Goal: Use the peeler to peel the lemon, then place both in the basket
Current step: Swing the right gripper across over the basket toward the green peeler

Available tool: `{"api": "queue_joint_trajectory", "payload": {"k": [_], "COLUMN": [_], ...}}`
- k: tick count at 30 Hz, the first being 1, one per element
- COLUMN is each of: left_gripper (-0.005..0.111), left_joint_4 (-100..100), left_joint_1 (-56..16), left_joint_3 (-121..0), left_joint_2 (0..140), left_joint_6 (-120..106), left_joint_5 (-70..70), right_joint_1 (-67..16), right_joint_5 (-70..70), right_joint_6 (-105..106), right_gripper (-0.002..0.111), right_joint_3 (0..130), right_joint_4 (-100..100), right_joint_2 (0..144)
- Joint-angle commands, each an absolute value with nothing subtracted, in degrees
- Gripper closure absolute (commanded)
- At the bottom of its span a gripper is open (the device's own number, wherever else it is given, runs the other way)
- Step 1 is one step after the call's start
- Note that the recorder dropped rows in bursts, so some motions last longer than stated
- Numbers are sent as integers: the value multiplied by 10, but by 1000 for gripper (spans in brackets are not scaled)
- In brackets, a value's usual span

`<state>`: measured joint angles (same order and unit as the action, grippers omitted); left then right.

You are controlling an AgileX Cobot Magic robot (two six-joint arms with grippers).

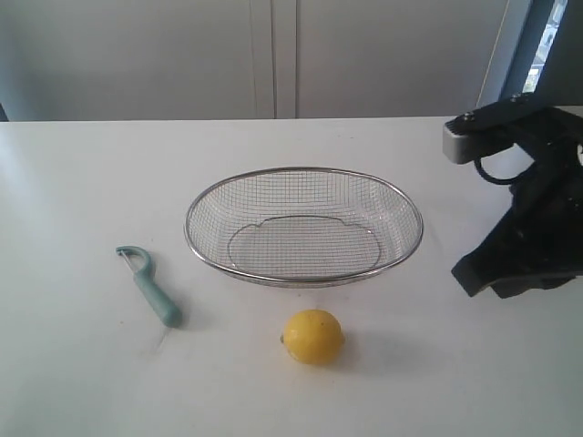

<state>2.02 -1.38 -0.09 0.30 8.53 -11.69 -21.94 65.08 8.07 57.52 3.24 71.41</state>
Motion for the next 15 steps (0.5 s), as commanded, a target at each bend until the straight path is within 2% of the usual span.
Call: {"api": "queue_joint_trajectory", "payload": {"k": [1, 15], "left_gripper": [107, 107], "left_joint_4": [20, 20], "left_joint_1": [-13, -13], "left_joint_3": [0, 0], "left_joint_2": [0, 0], "left_joint_6": [90, 90], "left_joint_5": [-117, -117], "right_joint_1": [-240, -256], "right_joint_5": [655, 662], "right_joint_6": [74, 73], "right_gripper": [108, 108], "right_joint_3": [600, 614], "right_joint_4": [19, 23], "right_joint_2": [736, 755]}}
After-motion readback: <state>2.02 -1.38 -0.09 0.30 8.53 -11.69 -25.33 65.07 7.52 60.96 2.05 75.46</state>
